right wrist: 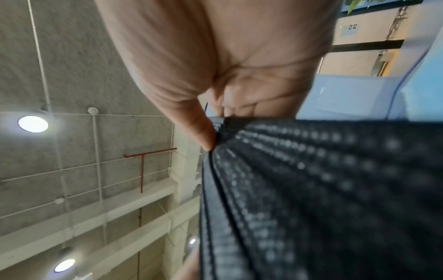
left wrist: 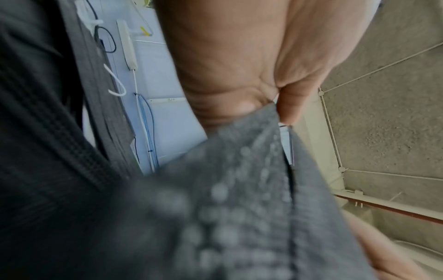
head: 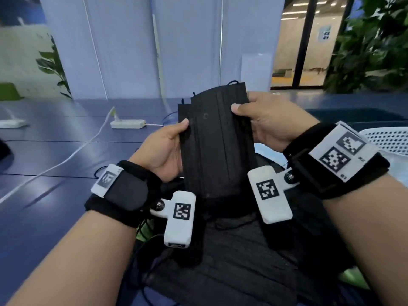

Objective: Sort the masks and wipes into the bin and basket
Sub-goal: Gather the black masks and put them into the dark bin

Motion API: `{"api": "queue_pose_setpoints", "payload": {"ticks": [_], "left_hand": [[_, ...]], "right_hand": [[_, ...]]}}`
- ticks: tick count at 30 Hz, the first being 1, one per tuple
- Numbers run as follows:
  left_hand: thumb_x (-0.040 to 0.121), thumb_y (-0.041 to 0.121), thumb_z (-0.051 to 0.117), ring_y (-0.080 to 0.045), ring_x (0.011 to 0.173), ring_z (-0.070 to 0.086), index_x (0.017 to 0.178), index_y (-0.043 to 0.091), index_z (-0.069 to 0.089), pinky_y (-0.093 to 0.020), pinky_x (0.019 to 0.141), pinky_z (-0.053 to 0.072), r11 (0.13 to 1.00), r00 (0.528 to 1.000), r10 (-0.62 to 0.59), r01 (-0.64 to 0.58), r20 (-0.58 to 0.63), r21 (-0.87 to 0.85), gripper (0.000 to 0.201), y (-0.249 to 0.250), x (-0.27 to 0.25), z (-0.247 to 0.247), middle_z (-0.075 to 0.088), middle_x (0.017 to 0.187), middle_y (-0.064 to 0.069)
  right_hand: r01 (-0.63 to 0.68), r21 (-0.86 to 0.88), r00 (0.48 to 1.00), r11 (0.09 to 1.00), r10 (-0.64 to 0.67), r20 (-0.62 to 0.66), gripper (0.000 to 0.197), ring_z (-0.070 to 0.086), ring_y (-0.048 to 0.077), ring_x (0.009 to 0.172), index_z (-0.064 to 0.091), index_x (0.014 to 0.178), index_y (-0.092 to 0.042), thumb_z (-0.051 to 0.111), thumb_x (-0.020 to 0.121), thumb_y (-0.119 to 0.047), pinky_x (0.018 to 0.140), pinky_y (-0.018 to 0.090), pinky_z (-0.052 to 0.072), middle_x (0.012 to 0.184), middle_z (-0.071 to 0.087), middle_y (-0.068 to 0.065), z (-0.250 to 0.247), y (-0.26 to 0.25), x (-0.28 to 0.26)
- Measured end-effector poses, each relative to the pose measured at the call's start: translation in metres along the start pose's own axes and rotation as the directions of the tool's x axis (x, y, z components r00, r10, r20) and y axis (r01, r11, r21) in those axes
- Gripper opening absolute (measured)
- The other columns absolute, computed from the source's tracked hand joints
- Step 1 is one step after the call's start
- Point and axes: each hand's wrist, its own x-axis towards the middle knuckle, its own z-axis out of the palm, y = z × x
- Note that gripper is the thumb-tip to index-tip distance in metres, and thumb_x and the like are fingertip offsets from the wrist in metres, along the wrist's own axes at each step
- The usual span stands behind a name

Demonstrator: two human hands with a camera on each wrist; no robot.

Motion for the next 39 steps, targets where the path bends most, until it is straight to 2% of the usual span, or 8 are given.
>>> {"api": "queue_pose_setpoints", "payload": {"ticks": [3,6,10,14,19,30,36,39], "left_hand": [[0.093,0.049,0.033,-0.02,0.09,0.071,0.127,0.012,0.056,-0.031,0.069,0.058,0.998,0.997,-0.011,0.007,0.07,0.061,0.055,-0.004,-0.002,0.004,0.07,0.109,-0.008],[0.086,0.019,0.057,-0.023,0.092,0.068,0.131,0.006,0.052,-0.035,0.075,0.058,0.994,0.994,0.019,-0.03,0.109,0.102,0.047,-0.012,0.0,0.002,0.066,0.115,-0.014],[0.078,-0.002,0.049,-0.027,0.091,0.066,0.132,0.001,0.047,-0.037,0.077,0.058,0.991,0.991,0.039,-0.054,0.127,0.119,0.055,-0.013,-0.001,0.001,0.061,0.115,-0.019],[0.087,0.02,0.049,-0.021,0.083,0.066,0.121,0.004,0.057,-0.032,0.072,0.059,0.977,0.999,-0.005,-0.006,0.052,0.214,0.038,-0.003,-0.006,-0.003,0.065,0.104,-0.013],[0.097,0.035,0.045,-0.015,0.06,0.056,0.092,0.014,0.058,-0.019,0.049,0.049,0.679,0.971,-0.092,0.224,-0.222,0.699,0.025,0.002,-0.007,-0.017,0.059,0.074,-0.004],[0.064,0.054,0.073,-0.009,0.086,0.058,0.096,0.027,0.071,-0.026,0.077,0.046,0.257,0.935,-0.261,0.306,-0.239,0.917,0.042,-0.008,0.003,-0.025,0.066,0.087,0.011],[0.079,0.023,0.074,-0.015,0.054,0.043,0.065,0.018,0.049,-0.022,0.051,0.036,0.303,0.914,-0.381,0.263,-0.136,0.916,0.029,-0.012,0.008,-0.025,0.047,0.059,0.002],[0.077,0.029,0.075,-0.014,0.053,0.039,0.058,0.02,0.048,-0.026,0.055,0.033,0.342,0.965,-0.249,0.167,-0.083,0.925,0.034,-0.007,0.006,-0.024,0.044,0.057,0.005]], "right_hand": [[-0.061,-0.029,0.995,0.998,0.058,-0.079,0.024,0.064,0.02,0.084,0.058,0.114,0.0,0.052,0.094,-0.01,0.07,0.029,0.054,0.106,0.067,0.016,-0.003,0.02,0.004],[-0.081,-0.116,0.994,0.99,0.071,-0.089,0.019,0.064,0.018,0.086,0.06,0.106,-0.004,0.058,0.091,-0.014,0.073,0.027,0.051,0.106,0.068,0.013,-0.001,0.034,0.004],[-0.163,0.004,0.986,0.987,0.162,0.022,0.031,0.067,0.02,0.092,0.057,0.112,-0.004,0.064,0.087,-0.021,0.072,0.03,0.056,0.112,0.068,0.012,0.002,0.039,0.005],[-0.14,-0.138,0.982,0.98,0.155,0.106,0.02,0.068,0.011,0.067,0.065,0.108,-0.006,0.058,0.09,-0.012,0.051,0.017,0.051,0.095,0.072,0.009,0.003,0.037,0.001],[-0.039,-0.31,0.995,0.95,0.008,-0.099,0.02,0.069,0.026,0.087,0.068,0.106,-0.01,0.057,0.09,-0.016,0.08,0.04,0.055,0.102,0.072,0.013,-0.022,0.025,0.007],[-0.024,-0.325,0.995,0.945,-0.009,-0.099,0.018,0.066,0.01,0.068,0.069,0.102,-0.011,0.055,0.093,-0.017,0.057,0.022,0.051,0.09,0.072,0.004,-0.033,0.026,0.009],[-0.013,-0.327,0.998,0.945,-0.01,-0.069,0.012,0.067,0.012,0.071,0.068,0.095,-0.017,0.056,0.093,-0.017,0.055,0.02,0.049,0.087,0.072,0.002,-0.03,0.022,0.006],[0.024,-0.315,0.998,0.949,-0.041,-0.047,0.013,0.066,0.01,0.072,0.067,0.091,-0.02,0.054,0.093,-0.017,0.057,0.021,0.048,0.085,0.071,-0.002,-0.027,0.02,0.005]]}}
